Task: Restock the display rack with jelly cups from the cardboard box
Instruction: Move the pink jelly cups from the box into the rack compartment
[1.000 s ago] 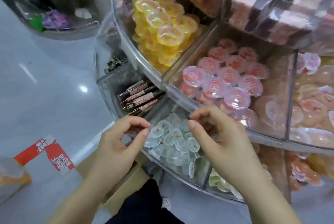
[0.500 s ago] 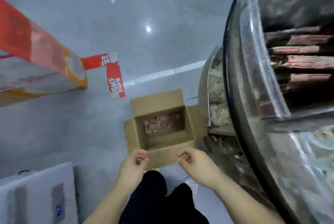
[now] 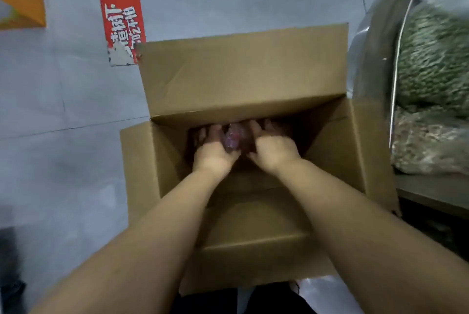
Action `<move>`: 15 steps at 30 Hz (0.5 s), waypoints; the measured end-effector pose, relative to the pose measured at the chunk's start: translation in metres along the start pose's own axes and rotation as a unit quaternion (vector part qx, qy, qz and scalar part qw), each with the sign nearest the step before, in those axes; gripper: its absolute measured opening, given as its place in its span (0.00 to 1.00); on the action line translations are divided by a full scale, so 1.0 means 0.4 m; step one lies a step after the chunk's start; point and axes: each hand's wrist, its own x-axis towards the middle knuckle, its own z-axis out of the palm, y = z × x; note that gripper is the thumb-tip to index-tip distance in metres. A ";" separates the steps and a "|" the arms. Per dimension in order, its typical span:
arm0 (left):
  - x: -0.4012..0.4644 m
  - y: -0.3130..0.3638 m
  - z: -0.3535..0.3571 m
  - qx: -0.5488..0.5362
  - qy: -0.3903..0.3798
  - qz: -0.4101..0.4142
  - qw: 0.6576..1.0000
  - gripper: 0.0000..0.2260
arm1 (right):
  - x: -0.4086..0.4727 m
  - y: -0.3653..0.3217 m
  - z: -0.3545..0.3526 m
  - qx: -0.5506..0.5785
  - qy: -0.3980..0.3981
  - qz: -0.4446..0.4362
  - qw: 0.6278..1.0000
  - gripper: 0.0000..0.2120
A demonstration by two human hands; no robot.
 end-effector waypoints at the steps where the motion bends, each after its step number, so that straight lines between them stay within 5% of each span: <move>1: 0.020 -0.006 0.019 0.042 0.010 0.016 0.999 0.29 | 0.012 0.001 0.016 -0.030 0.028 -0.007 0.999 0.29; 6: 0.041 -0.027 0.079 0.169 0.074 0.089 0.979 0.28 | 0.017 0.037 0.047 -0.032 0.073 0.008 0.997 0.27; 10: 0.048 -0.038 0.090 0.216 0.116 0.142 0.959 0.27 | 0.021 0.064 0.024 0.139 0.038 0.115 0.983 0.31; 13: 0.013 -0.016 0.062 0.162 0.141 0.156 0.964 0.25 | -0.017 0.062 0.009 0.287 0.075 0.168 0.940 0.25; 15: -0.047 0.018 0.018 0.024 0.137 0.137 0.981 0.22 | -0.078 0.053 -0.015 0.430 0.104 0.201 0.874 0.21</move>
